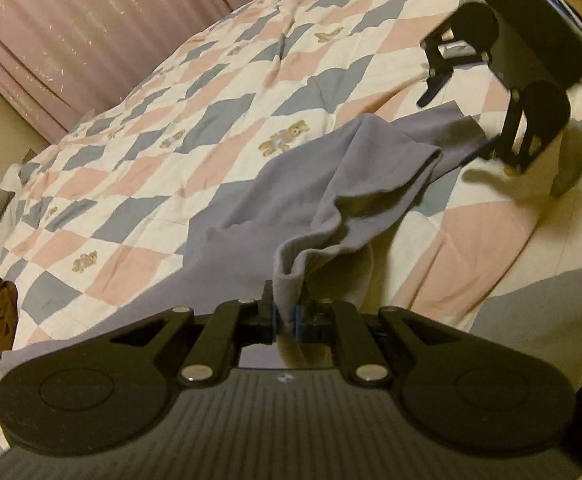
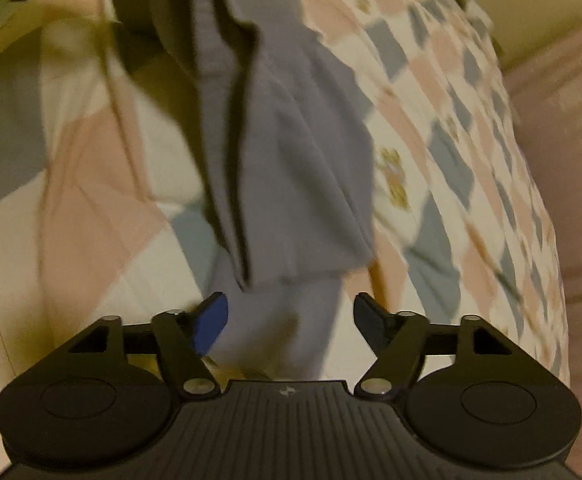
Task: Fold clothes
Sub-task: 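Lift the grey garment with both grippers, holding its waistband corners apart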
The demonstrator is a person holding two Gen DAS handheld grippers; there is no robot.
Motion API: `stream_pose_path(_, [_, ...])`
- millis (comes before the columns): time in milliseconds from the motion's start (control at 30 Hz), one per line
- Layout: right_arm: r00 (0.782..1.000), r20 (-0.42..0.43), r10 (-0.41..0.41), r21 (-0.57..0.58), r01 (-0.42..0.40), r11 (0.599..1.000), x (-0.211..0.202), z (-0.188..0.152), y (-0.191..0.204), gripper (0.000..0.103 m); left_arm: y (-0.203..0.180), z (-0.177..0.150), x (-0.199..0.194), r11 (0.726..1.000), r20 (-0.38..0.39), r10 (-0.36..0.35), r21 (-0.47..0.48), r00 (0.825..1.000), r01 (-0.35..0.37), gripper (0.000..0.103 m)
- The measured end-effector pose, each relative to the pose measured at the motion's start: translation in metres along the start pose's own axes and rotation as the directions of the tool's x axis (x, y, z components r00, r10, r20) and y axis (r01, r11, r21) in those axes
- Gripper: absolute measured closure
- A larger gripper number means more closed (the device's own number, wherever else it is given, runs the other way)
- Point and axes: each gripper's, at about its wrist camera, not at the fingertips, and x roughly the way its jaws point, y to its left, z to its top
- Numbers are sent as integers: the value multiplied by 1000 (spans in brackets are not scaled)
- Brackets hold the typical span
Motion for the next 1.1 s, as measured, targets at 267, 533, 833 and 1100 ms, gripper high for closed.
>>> stream_pose_path(267, [994, 34, -109, -50, 110, 993, 31, 18, 42, 49, 10, -8, 15, 999, -29, 24, -28, 999, -25, 95])
stream_pose_path(533, [998, 7, -64, 15, 63, 998, 51, 33, 26, 80, 18, -20, 18, 999, -62, 23, -40, 998, -26, 95])
stream_pose_path(833, [996, 6, 87, 72, -88, 994, 6, 45, -25, 100, 36, -24, -8, 991, -13, 7, -132, 1000, -9, 95])
stream_pose_path(1100, [992, -95, -81, -95, 72, 993, 36, 34, 15, 74, 43, -36, 17, 991, -12, -20, -136, 1000, 18, 95])
